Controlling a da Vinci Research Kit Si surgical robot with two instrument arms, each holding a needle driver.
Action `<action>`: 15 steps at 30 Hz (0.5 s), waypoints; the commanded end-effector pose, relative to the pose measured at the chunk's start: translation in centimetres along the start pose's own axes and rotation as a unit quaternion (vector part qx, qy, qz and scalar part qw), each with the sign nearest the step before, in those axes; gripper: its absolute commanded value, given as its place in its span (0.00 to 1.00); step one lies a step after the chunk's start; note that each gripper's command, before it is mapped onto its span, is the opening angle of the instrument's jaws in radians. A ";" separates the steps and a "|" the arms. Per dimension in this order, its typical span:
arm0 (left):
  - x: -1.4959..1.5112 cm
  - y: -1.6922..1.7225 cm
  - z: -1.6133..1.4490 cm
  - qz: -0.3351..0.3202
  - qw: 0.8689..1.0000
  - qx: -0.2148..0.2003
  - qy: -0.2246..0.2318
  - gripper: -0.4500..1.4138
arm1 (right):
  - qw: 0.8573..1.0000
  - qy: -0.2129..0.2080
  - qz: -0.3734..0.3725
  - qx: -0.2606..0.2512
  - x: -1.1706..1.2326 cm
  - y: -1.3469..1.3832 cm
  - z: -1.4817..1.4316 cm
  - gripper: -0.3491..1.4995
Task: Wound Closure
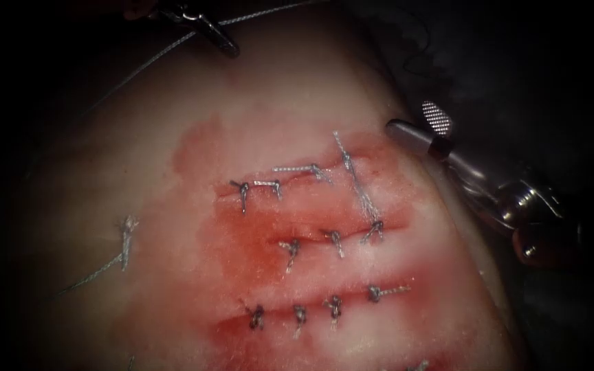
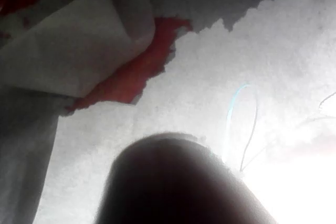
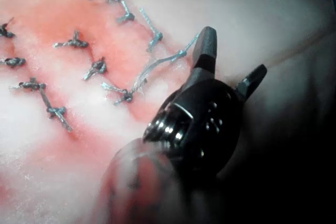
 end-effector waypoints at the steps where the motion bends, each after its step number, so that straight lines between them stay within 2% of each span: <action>1: -0.08 0.07 -0.03 0.019 1.000 0.001 0.003 0.90 | 1.000 -0.002 0.000 -0.002 0.03 0.05 0.09 0.91; 3: 0.04 0.04 -0.02 0.034 0.999 0.002 0.023 0.91 | 1.000 -0.003 0.003 -0.001 0.05 0.06 0.10 0.91; 8: 0.59 -0.10 0.21 0.053 0.991 0.005 0.119 0.91 | 1.000 -0.006 0.009 0.002 0.13 0.15 0.14 0.92; 11: 0.83 -0.14 0.30 0.072 0.989 0.023 0.130 0.92 | 1.000 -0.007 0.014 0.000 0.20 0.21 0.17 0.94; 15: 1.04 -0.21 0.19 0.096 0.986 0.040 0.128 0.92 | 1.000 -0.008 0.019 -0.004 0.29 0.27 0.20 0.96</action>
